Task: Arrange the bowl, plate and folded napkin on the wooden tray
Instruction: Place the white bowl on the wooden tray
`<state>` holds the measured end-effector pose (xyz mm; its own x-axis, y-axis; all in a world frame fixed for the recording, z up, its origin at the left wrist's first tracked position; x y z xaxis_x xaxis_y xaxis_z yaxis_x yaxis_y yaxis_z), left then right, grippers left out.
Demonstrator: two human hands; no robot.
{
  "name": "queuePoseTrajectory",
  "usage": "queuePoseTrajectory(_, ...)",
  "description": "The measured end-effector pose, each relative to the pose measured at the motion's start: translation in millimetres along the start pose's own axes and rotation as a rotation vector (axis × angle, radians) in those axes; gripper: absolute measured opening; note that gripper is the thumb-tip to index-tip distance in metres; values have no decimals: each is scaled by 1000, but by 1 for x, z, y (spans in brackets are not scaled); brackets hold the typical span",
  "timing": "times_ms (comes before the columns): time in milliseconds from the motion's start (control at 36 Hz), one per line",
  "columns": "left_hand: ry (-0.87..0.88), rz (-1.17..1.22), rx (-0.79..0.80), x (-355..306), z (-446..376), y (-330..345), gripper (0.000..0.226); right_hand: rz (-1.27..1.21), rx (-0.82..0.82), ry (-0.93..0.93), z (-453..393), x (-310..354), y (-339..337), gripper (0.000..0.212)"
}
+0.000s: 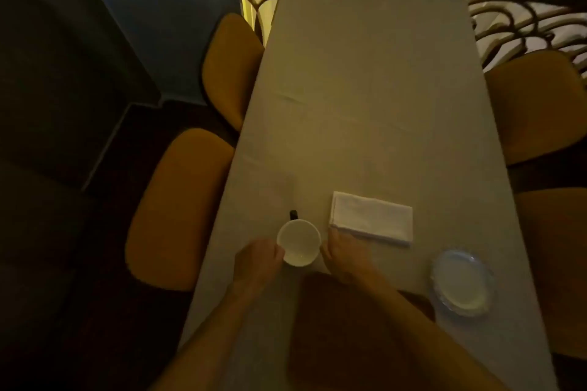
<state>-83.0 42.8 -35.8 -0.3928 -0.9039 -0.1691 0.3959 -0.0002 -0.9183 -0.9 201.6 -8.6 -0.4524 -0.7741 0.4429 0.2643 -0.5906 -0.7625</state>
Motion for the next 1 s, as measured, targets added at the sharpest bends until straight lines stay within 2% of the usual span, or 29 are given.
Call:
queuePoseTrajectory(83, 15, 24, 19, 1, -7, 6, 37, 5, 20, -32, -10, 1, 4, 34)
queuePoseTrajectory(194, 35, 35, 70, -2, -12, 11, 38, 96, 130, -82, -17, 3, 25, 31)
queuePoseTrajectory(361, 17, 81, 134, -2, -16, 17, 33, 168, 170, -130, -25, 3, 35, 27)
queuePoseTrajectory(528, 22, 67, 184, -4, -20, 21, 28, 236, 234, -147, -27, 2, 41, 35)
queuePoseTrajectory(611, 21, 41, 185, -4, -21, 22, 26, 246, 217, -154, -29, 2, 41, 33)
queuePoseTrajectory(1000, 78, 15, 103, -27, -8, -1, 25, -48, 54, -59, 2, -6, 11, 23)
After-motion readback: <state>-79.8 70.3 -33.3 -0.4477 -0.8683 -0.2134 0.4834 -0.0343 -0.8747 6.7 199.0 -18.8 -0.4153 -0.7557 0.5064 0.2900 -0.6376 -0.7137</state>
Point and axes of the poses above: each hand's wrist, its own z-axis away from the middle knuckle, its own y-axis out of the palm, x = y × z, the point moved 10 cm from there along -z, towards the middle knuckle, and after that the axes turned 13 degrees about -z, right-handed, at the moved point
